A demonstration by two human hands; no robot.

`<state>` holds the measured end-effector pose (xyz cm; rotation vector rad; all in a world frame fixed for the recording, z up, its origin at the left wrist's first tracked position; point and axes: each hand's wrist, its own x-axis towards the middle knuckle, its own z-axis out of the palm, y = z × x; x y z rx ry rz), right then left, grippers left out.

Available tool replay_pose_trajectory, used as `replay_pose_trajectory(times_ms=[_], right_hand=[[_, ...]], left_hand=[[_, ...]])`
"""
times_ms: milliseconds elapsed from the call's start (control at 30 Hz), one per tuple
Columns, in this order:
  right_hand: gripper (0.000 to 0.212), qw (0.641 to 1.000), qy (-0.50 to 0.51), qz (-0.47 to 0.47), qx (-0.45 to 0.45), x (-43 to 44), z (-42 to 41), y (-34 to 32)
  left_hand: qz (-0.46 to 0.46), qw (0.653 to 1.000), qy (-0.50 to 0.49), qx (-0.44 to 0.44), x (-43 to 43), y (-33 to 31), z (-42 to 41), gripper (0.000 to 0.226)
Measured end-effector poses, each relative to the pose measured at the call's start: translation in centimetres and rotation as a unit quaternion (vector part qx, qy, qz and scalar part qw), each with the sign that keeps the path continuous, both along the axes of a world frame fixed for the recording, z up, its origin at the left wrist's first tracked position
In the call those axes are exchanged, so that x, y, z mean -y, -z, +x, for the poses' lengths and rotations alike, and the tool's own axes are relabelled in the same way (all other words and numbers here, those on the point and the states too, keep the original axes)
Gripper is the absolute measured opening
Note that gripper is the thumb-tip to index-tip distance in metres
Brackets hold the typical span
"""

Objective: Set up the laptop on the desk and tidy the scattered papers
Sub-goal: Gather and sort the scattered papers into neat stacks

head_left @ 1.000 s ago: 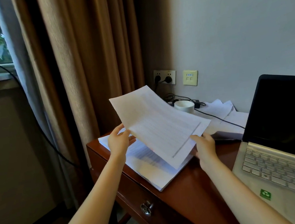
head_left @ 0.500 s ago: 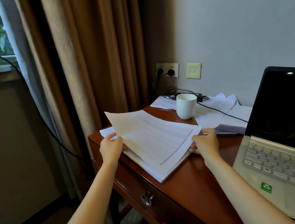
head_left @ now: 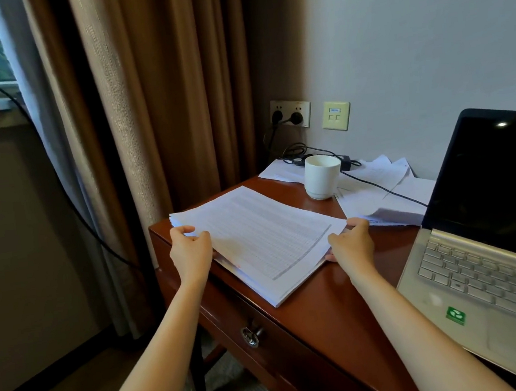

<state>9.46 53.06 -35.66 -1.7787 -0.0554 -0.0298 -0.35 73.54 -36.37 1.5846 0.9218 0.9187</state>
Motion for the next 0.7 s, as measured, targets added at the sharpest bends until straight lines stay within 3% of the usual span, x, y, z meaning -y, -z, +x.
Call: replay_pose_trajectory(times_ms=[167, 400, 500, 700], right_hand=[[0.044, 1.000, 0.006, -0.014, 0.003, -0.1, 0.2, 0.4], [0.054, 0.990, 0.018, -0.134, 0.040, 0.4, 0.5, -0.1], [0.052, 0.978, -0.012, -0.204, 0.038, 0.0, 0.0, 0.2], [0.044, 0.976, -0.005, -0.213, 0.037, 0.2, 0.0, 0.2]], left_hand=[[0.010, 1.000, -0.001, -0.001, 0.1, 0.2, -0.1, 0.028], [-0.008, 1.000, 0.026, -0.002, -0.4, 0.3, -0.1, 0.028], [-0.002, 0.999, 0.040, -0.010, -0.2, 0.1, -0.2, 0.027], [0.043, 0.995, 0.053, -0.076, 0.6, -0.8, -0.3, 0.024]])
